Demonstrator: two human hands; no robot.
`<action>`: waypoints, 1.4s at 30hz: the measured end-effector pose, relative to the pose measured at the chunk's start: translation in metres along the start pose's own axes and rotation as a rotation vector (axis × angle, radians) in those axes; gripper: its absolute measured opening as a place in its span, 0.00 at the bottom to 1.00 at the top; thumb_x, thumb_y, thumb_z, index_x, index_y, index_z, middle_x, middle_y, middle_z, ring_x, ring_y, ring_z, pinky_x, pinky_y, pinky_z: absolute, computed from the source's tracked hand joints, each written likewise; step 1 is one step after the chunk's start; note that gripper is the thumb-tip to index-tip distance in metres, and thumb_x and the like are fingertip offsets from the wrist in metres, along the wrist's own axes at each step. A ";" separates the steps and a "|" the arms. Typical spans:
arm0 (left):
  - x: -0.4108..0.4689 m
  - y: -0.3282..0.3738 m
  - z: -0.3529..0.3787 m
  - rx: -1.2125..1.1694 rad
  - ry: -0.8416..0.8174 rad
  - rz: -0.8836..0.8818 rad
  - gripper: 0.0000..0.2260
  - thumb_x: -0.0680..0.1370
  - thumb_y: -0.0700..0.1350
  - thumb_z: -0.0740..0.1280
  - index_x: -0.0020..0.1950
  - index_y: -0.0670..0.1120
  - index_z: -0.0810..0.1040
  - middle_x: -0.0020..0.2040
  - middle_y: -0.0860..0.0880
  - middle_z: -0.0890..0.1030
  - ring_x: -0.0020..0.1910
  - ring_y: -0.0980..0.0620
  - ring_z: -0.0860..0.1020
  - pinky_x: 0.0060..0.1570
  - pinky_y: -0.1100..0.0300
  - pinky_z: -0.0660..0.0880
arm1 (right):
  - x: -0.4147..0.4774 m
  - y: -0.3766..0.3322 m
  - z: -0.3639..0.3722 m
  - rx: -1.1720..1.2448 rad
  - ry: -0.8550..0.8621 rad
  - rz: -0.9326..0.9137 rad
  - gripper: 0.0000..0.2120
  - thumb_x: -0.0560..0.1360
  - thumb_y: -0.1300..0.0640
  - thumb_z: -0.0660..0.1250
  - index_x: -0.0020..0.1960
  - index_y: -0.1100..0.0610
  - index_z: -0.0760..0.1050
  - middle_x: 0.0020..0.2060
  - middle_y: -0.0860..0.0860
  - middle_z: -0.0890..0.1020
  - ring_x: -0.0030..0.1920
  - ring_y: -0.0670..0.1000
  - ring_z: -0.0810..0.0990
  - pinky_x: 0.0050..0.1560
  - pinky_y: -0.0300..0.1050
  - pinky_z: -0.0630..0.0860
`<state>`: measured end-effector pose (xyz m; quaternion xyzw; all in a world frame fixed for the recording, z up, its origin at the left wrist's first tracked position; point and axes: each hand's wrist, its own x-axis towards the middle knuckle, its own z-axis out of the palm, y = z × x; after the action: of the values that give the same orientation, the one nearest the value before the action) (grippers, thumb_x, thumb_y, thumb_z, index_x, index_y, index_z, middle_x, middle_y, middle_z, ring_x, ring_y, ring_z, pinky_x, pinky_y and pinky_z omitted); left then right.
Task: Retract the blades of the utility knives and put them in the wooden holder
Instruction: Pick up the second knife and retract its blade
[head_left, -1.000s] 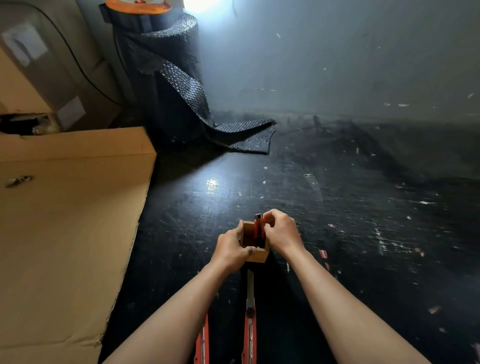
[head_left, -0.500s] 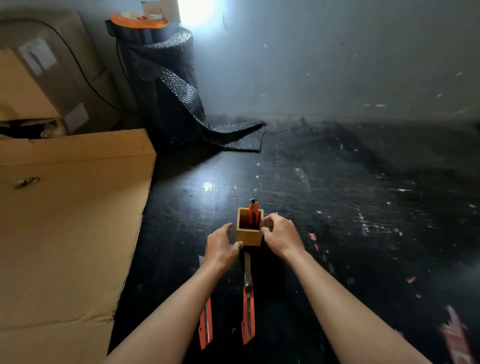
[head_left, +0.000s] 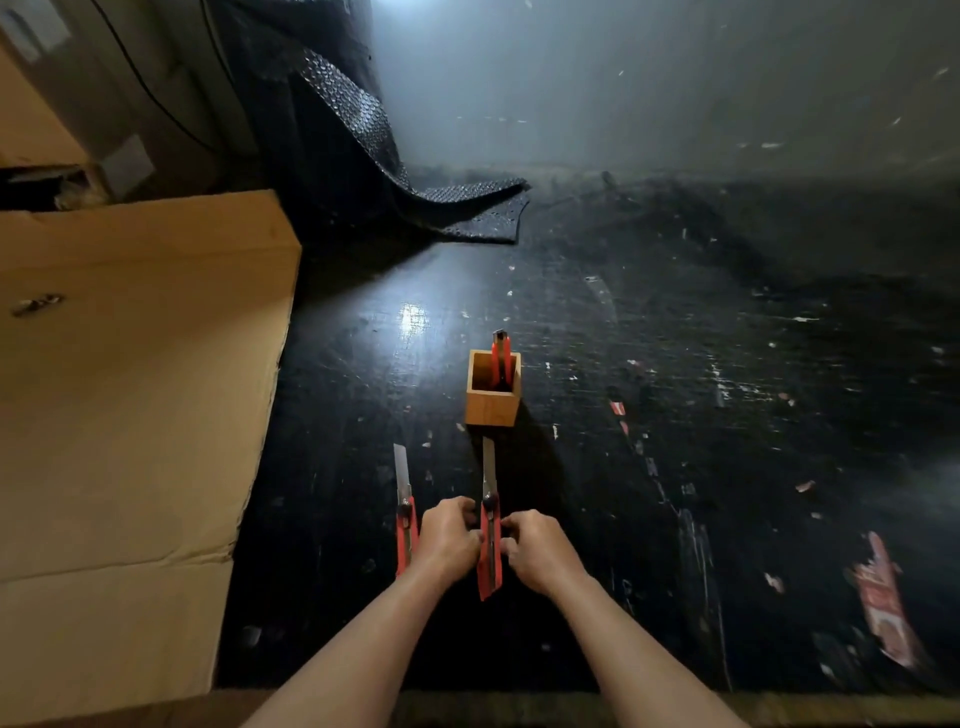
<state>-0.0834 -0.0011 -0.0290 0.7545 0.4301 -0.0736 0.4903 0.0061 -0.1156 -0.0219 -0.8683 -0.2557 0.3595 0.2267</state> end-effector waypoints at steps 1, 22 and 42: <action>-0.002 -0.002 0.004 -0.035 -0.010 -0.009 0.15 0.77 0.38 0.73 0.64 0.45 0.82 0.56 0.49 0.86 0.56 0.52 0.84 0.56 0.56 0.83 | -0.003 0.002 0.004 0.051 -0.010 0.003 0.12 0.77 0.56 0.68 0.60 0.51 0.80 0.46 0.45 0.82 0.42 0.43 0.81 0.45 0.41 0.80; -0.028 0.104 -0.090 -0.612 0.051 0.273 0.16 0.78 0.27 0.67 0.63 0.41 0.81 0.56 0.40 0.86 0.47 0.45 0.88 0.47 0.49 0.86 | -0.021 -0.082 -0.102 0.586 0.207 -0.354 0.14 0.73 0.71 0.69 0.54 0.57 0.79 0.45 0.55 0.86 0.46 0.54 0.86 0.46 0.52 0.84; -0.084 0.246 -0.184 -0.593 0.089 0.628 0.16 0.79 0.25 0.66 0.64 0.36 0.83 0.47 0.39 0.88 0.37 0.47 0.89 0.33 0.56 0.84 | -0.068 -0.200 -0.239 0.210 0.662 -0.684 0.12 0.81 0.56 0.64 0.64 0.51 0.74 0.55 0.53 0.83 0.48 0.50 0.82 0.47 0.42 0.80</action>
<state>-0.0153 0.0615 0.2765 0.6778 0.2028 0.2385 0.6652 0.0852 -0.0536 0.2810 -0.7747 -0.4028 -0.0071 0.4874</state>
